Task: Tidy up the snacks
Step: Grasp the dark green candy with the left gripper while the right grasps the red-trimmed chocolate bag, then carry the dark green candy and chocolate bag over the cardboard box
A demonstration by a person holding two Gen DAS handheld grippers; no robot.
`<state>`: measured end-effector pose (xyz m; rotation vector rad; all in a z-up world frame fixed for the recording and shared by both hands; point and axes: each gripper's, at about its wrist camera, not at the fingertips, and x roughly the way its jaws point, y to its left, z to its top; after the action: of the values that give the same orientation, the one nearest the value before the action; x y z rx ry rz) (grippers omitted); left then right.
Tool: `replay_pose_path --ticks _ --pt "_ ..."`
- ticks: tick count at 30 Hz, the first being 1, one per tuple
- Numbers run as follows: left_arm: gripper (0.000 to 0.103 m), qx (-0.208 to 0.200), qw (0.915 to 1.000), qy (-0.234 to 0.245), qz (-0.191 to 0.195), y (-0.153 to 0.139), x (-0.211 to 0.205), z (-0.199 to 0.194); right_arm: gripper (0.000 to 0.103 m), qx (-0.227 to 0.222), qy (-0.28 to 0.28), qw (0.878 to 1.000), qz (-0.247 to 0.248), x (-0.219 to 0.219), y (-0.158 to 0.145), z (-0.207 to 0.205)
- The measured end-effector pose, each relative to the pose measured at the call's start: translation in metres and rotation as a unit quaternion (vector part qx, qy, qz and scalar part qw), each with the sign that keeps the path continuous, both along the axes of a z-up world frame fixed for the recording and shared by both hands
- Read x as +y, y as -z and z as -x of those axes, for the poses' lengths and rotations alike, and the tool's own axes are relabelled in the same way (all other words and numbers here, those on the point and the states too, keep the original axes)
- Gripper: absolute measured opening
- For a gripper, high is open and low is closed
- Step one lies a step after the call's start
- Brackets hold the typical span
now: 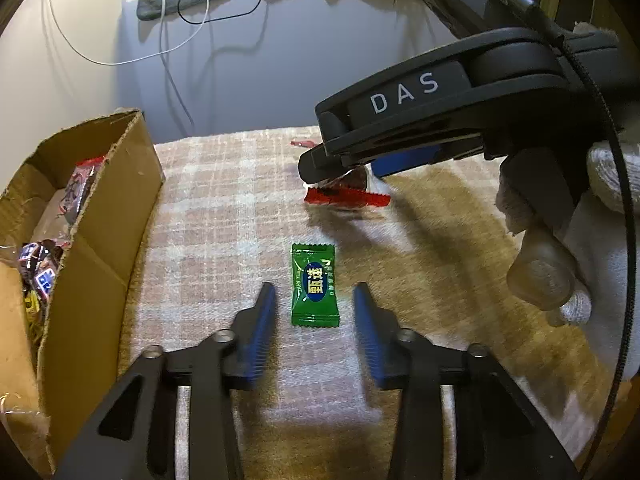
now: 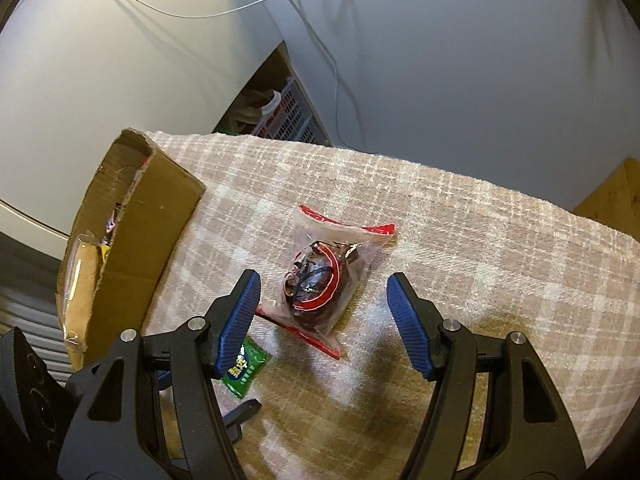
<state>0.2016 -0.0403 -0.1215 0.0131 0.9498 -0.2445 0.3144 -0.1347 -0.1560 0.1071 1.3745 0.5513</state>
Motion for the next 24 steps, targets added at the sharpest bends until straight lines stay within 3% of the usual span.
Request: replay_pose_path --ticks 3,4,8,17,24 --pt "0.029 -0.003 1.0000 -0.002 -0.006 0.000 -0.001 0.001 0.065 -0.005 -0.009 1.000 0.012 0.003 0.002 0.001" --pt "0.023 -0.004 0.9999 -0.001 -0.010 0.000 -0.003 0.000 0.061 -0.009 -0.012 1.000 0.017 0.005 0.002 0.001" --pt "0.023 -0.007 0.9998 0.003 -0.017 0.001 -0.002 0.002 0.037 -0.006 -0.022 1.000 0.015 0.006 0.002 0.002" --pt "0.022 -0.008 1.0000 -0.006 0.000 -0.001 0.009 0.007 0.035 -0.015 -0.015 1.000 0.005 -0.005 -0.004 0.009" --pt "0.022 -0.033 0.9993 -0.010 0.012 -0.021 0.016 0.019 0.034 -0.034 -0.013 0.999 -0.003 -0.018 -0.023 0.023"
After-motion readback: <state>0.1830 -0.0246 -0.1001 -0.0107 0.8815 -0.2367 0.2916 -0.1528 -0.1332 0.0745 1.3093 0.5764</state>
